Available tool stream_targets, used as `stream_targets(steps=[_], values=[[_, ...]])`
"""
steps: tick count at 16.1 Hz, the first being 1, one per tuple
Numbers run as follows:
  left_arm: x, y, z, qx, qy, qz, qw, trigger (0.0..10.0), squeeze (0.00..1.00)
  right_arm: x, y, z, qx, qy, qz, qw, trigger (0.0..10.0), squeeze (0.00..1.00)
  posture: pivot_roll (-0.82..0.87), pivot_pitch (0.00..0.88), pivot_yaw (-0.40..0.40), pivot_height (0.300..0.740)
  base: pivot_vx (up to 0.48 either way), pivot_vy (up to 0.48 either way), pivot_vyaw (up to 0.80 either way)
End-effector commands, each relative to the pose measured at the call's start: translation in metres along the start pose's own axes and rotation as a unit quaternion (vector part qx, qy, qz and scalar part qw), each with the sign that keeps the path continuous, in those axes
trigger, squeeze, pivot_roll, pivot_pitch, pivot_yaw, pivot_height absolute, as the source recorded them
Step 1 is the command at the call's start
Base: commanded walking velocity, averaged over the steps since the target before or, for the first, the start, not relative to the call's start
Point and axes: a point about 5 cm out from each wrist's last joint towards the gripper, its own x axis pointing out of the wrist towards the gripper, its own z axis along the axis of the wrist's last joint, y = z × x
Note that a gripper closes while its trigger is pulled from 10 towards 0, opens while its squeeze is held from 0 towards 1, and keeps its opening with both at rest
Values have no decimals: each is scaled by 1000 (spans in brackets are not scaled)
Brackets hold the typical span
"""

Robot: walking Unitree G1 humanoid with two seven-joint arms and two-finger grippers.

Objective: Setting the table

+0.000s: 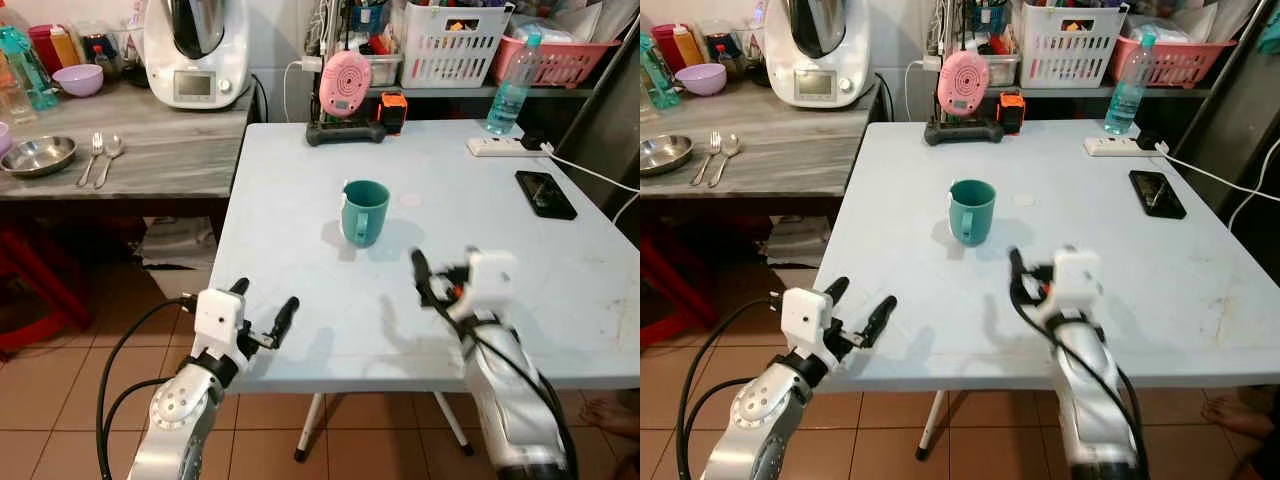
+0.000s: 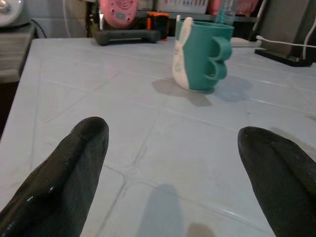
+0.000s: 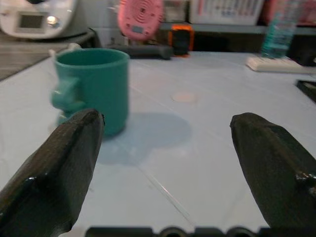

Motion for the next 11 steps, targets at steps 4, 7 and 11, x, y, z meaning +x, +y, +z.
stream_targets(steps=[4, 7, 11], values=[[-7, 0, 4, 26, -1, -33, 999, 10000, 0, 28, 17, 3, 7, 11, 52, 999, 10000, 0, 21, 0, -7, 740, 0, 0, 0], [-12, 2, 4, 32, 1, -32, 999, 10000, 0, 43, 25, 2, 14, 27, 76, 997, 10000, 0, 38, 12, -12, 740, 0, 0, 0], [-15, 1, 5, 33, 1, -35, 999, 10000, 0, 59, 30, 6, 29, 32, 85, 995, 10000, 0, 49, 30, -18, 740, 0, 0, 0]])
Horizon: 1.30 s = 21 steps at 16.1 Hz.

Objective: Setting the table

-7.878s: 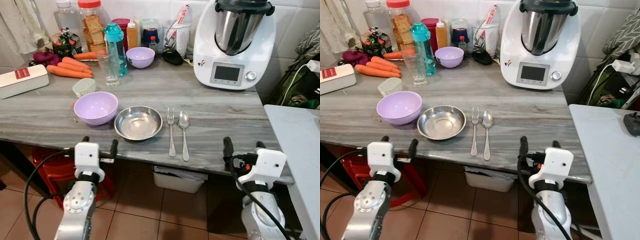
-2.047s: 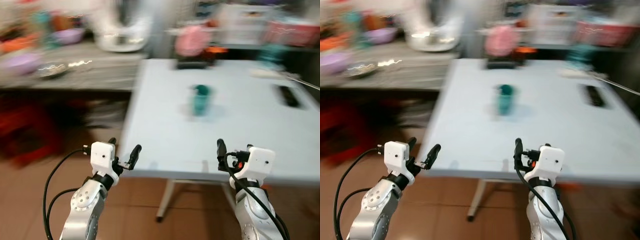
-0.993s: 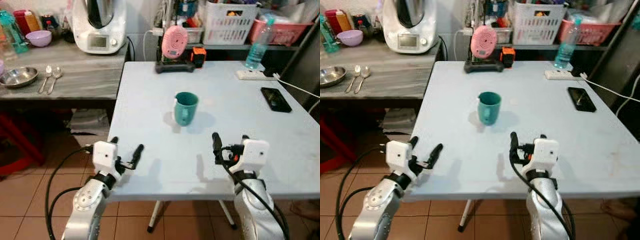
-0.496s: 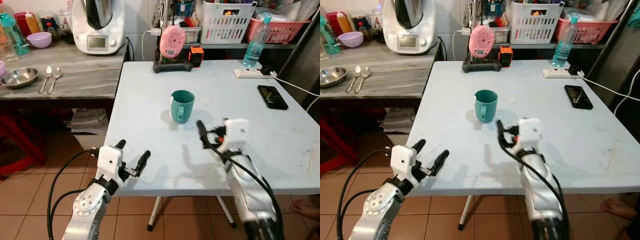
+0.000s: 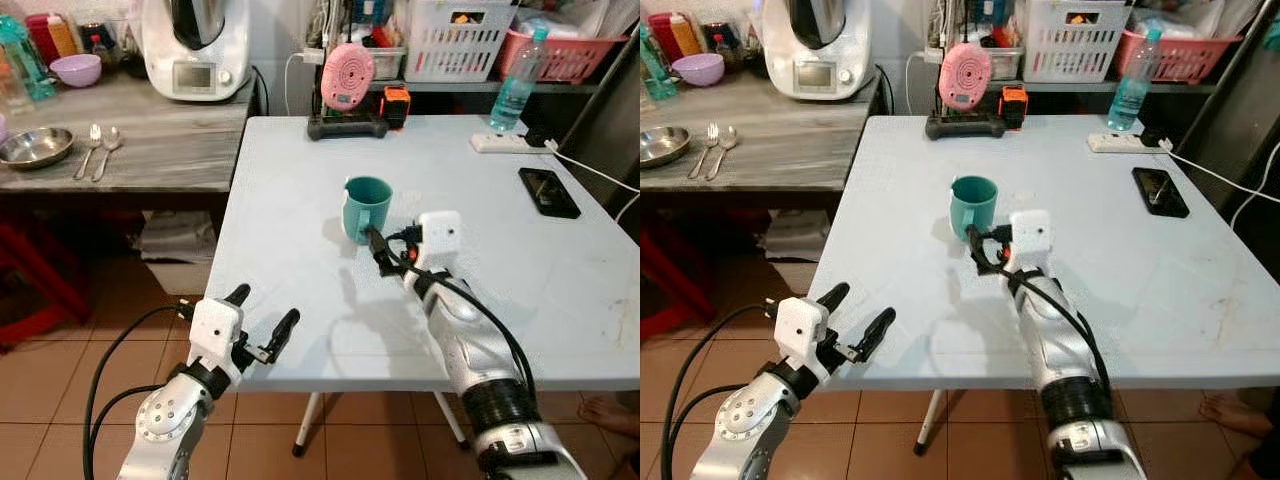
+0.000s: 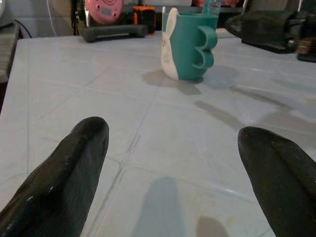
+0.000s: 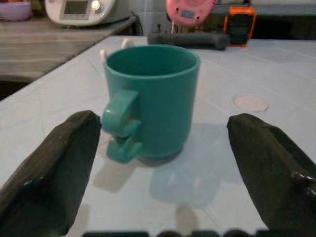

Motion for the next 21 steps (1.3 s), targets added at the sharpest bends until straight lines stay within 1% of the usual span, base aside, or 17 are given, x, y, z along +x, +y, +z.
stream_targets(steps=[1, 2, 3, 7, 8, 9, 10, 12, 14, 17, 21], values=[[-1, -1, 3, 7, -2, -8, 1000, 10000, 0, 5, 1, 5, 5, -6, 6, 1000, 10000, 0, 55, 44, -20, 740, 0, 0, 0], [-4, -3, 4, 8, 1, -10, 1000, 10000, 0, 13, 11, 5, 2, 3, 28, 1000, 10000, 0, 62, 59, -24, 740, 0, 0, 0], [-6, -4, 4, 8, 2, -10, 1000, 10000, 0, 16, 15, 4, -1, 8, 36, 999, 10000, 0, 62, 59, -24, 740, 0, 0, 0], [-9, -7, 5, 5, 3, -12, 1000, 10000, 0, 22, 7, 8, 0, 9, 29, 1000, 10000, 0, 69, 73, -25, 740, 0, 0, 0], [-9, -8, 5, 5, 3, -16, 1000, 10000, 0, 24, 5, 8, -1, 13, 31, 999, 3725, 0, 66, 78, -25, 740, 0, 0, 0], [-9, -10, 5, 4, 3, -21, 1000, 10000, 0, 25, 5, 7, -5, 17, 32, 999, 0, 0, 64, 80, -24, 740, 0, 0, 0], [-8, -11, 7, 3, 2, -23, 1000, 10000, 0, 26, 2, 7, -13, 18, 25, 999, 0, 0, 65, 82, -24, 740, 0, 0, 0], [-7, -11, 8, 3, 2, -23, 1000, 10000, 0, 26, -4, 8, -10, 15, 11, 1000, 0, 0, 62, 83, -21, 740, 0, 0, 0], [-7, -12, 8, 2, 2, -24, 1000, 10000, 0, 26, -7, 8, -13, 15, 7, 1000, 0, 0, 60, 84, -20, 740, 0, 0, 0], [-6, -13, 8, 1, 2, -24, 1000, 10000, 0, 27, -10, 10, -21, 7, -1, 1000, 0, 0, 57, 83, -21, 740, 0, 0, 0], [-5, -12, 7, 1, 2, -19, 1000, 10000, 0, 27, -11, 11, -29, 6, -2, 1000, 0, 0, 60, 81, -27, 740, 0, 0, 0]])
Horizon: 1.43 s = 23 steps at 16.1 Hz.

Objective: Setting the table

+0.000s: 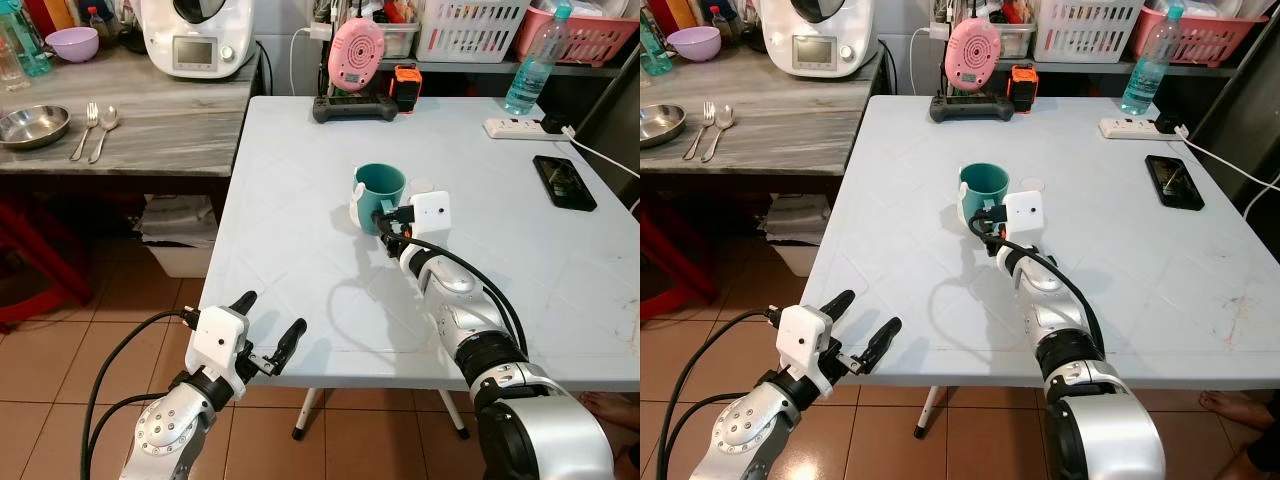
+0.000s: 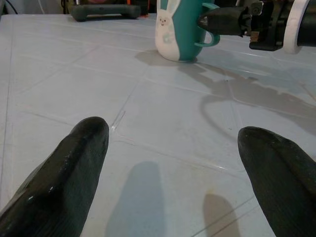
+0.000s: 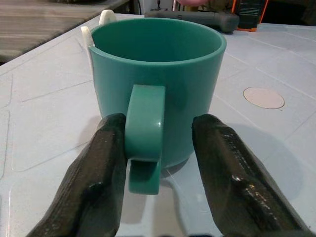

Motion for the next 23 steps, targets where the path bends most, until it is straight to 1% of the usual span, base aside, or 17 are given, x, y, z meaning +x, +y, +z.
stream_targets(steps=[1, 14, 17, 18, 19, 20, 21, 22, 23], values=[[2, 0, 3, 4, -5, 0, 1000, 10000, 0, 2, -1, 4, -4, -3, -1, 1000, 0, 0, 59, 80, -27, 740, 0, 0, 0], [7, 1, 4, 4, -14, 1, 1000, 10000, 0, 1, -5, 5, -3, -12, -7, 1000, 0, 0, 58, 59, -30, 740, 0, 0, 0], [14, 9, 9, 14, -23, 30, 999, 10000, 0, -8, -8, -4, 6, -23, -11, 1000, 0, 0, 58, 34, -35, 740, 0, 0, 0], [17, 15, 8, 15, -19, 54, 998, 10000, 0, -15, -10, -10, 11, -27, -17, 999, 0, 0, 57, 28, -35, 740, 0, 0, 0], [21, 27, 6, 15, -6, 103, 994, 10000, 0, -30, -13, -20, 12, -36, -33, 999, 0, 0, 50, 12, -32, 740, 0, 0, 0], [22, 31, 5, 20, -1, 122, 992, 10000, 0, -38, -16, -24, 13, -40, -45, 998, 0, 0, 44, 6, -31, 740, 0, 0, 0], [23, 34, 5, 20, -1, 129, 991, 10000, 0, -48, -18, -28, 13, -44, -56, 997, 2392, 0, 44, 6, -31, 740, 0, 0, 0], [25, 37, 5, 10, -2, 131, 991, 10000, 0, -58, -21, -32, 13, -47, -72, 996, 10000, 0, 32, 0, -25, 740, 0, 0, 0], [26, 38, 5, 5, -2, 131, 991, 10000, 0, -63, -22, -32, 13, -50, -79, 996, 10000, 0, 32, 0, -25, 740, 0, 0, 0]])
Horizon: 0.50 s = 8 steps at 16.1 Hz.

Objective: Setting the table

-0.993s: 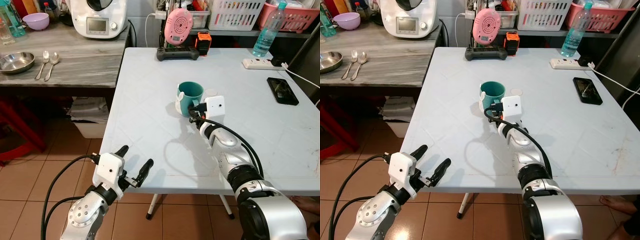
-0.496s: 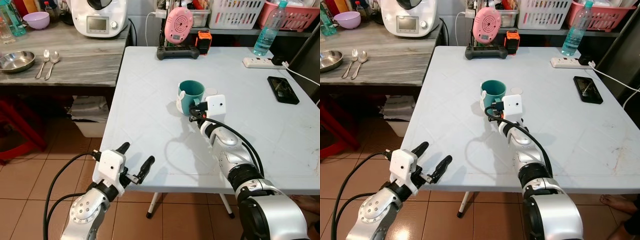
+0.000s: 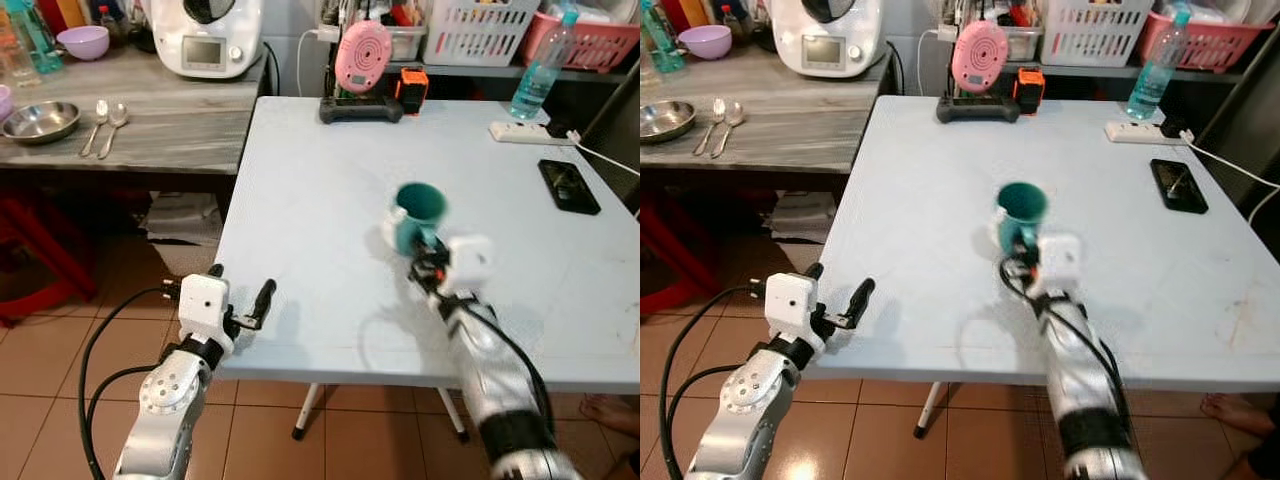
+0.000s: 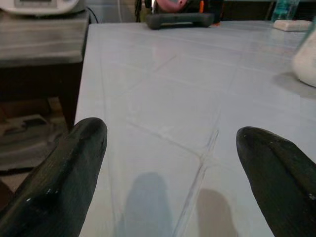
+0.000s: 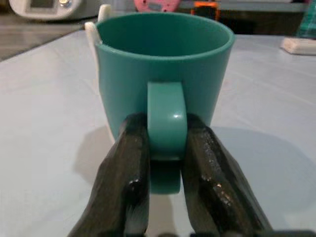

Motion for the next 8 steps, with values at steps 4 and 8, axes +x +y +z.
stream_targets(steps=[4, 8], values=[[14, 3, 3, -16, -5, 0, 1000, 10000, 0, -36, -8, 0, 2, 2, -52, 999, 10000, 0, 2, 0, -14, 740, 0, 0, -116], [17, 4, 2, -16, -8, 1, 1000, 10000, 0, -47, -10, 2, 0, 7, -63, 998, 10000, 0, -4, 0, -20, 740, 0, 185, -800]])
